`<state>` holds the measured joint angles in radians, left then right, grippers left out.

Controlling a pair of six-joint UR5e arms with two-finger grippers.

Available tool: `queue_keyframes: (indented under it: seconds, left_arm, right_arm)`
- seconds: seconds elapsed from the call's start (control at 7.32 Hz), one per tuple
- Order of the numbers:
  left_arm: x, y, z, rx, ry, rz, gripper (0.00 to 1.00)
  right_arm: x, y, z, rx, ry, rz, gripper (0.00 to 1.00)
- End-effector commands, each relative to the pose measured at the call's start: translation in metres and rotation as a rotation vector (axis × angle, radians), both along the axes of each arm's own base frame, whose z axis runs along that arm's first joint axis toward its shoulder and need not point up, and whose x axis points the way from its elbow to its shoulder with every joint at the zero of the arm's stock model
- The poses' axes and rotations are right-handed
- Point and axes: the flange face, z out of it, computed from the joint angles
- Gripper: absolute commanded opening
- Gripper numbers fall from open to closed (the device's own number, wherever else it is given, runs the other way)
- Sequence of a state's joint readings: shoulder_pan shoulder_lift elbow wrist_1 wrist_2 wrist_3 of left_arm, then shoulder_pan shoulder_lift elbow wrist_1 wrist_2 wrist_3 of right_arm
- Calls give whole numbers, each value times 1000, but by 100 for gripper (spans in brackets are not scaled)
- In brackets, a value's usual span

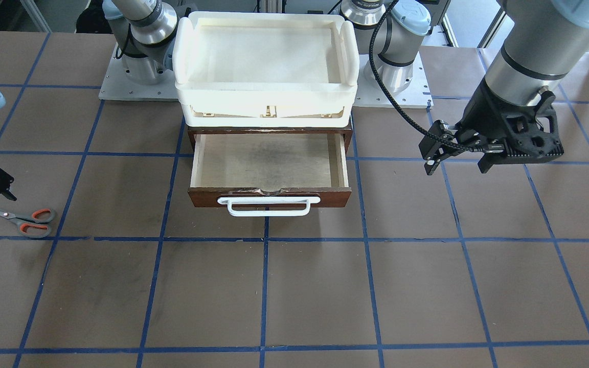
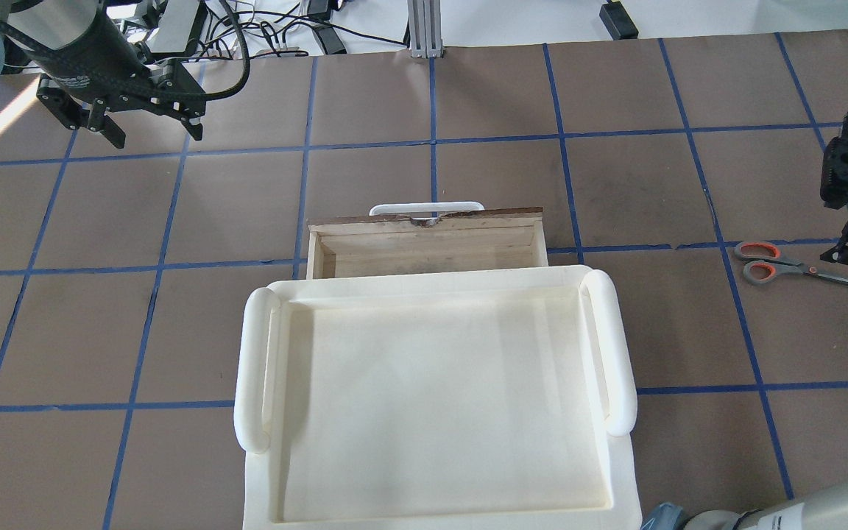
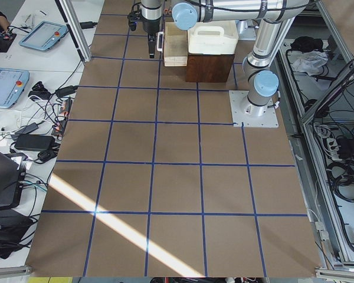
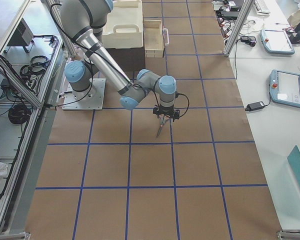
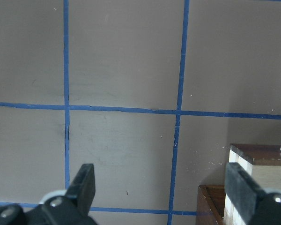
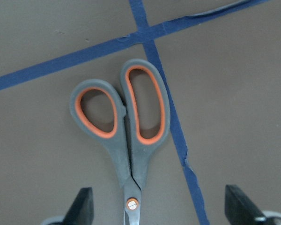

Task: Put scissors in drawer and close it
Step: 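Lower the right gripper and grasp the scissors at the blades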

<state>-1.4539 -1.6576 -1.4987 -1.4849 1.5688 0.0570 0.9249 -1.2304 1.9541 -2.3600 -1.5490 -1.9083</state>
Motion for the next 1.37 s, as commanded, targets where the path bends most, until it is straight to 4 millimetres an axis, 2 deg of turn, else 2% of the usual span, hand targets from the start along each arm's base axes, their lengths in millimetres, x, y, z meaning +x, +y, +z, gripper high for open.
queue_keyframes:
  seconds: [0.0, 0.14, 0.41, 0.96, 1.23]
  left_arm:
    - [1, 0, 0, -1, -1, 0, 100]
    - [1, 0, 0, -1, -1, 0, 100]
    - [1, 0, 1, -2, -1, 0, 100]
    - [1, 0, 0, -1, 1, 0, 100]
    - [1, 0, 0, -1, -1, -3, 100]
  right_arm:
    - [1, 1, -16, 25, -20, 5, 100]
    - [0, 0, -26, 36, -28, -1, 100]
    - [0, 1, -30, 47, -33, -3, 99]
    - [0, 2, -32, 56, -30, -28, 87]
    - [0, 1, -34, 63, -29, -23, 86]
